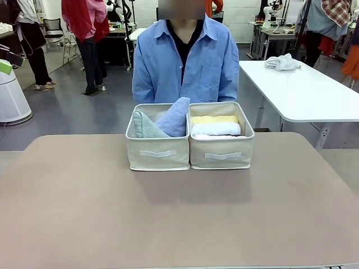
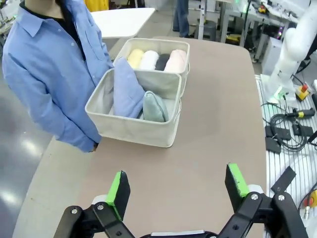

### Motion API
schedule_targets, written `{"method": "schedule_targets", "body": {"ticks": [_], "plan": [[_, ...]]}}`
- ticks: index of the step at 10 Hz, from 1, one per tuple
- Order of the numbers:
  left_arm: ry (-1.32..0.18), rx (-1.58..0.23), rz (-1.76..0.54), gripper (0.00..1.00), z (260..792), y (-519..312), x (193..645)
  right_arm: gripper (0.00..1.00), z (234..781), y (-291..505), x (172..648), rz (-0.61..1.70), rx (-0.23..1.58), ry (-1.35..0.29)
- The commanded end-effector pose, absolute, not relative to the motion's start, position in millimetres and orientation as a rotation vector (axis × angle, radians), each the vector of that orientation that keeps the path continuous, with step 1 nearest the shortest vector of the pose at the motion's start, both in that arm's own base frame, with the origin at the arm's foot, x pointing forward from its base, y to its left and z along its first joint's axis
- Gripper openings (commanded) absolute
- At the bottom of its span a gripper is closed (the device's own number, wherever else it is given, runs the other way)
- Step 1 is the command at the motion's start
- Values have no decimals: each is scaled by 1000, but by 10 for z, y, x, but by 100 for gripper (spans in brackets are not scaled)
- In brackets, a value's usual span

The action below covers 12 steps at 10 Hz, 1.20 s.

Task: Sort the towels based on their folding style.
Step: Pick up another triangle-folded towel from the table and place it in the left Fabric basket.

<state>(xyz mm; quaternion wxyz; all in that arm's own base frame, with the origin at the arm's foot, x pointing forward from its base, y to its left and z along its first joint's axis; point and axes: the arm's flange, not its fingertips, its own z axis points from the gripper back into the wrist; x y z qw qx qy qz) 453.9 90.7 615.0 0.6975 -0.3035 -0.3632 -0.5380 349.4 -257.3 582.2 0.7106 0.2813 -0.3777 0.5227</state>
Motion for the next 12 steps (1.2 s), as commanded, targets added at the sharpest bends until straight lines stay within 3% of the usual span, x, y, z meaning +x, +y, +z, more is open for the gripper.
{"method": "schedule_targets", "body": {"ticks": [1,4,12], "plan": [[-749,-645,-1270,100,6012,898,4501,100,5832,-2581,3490,1172,631,-852],[-696,-680,-1275,100,5852,883,4626,100,5832,-2581,3490,1172,631,-852],[-730,-662,-1232,100,5977,916,4573,100,5832,-2581,3490,1172,631,-852]]}}
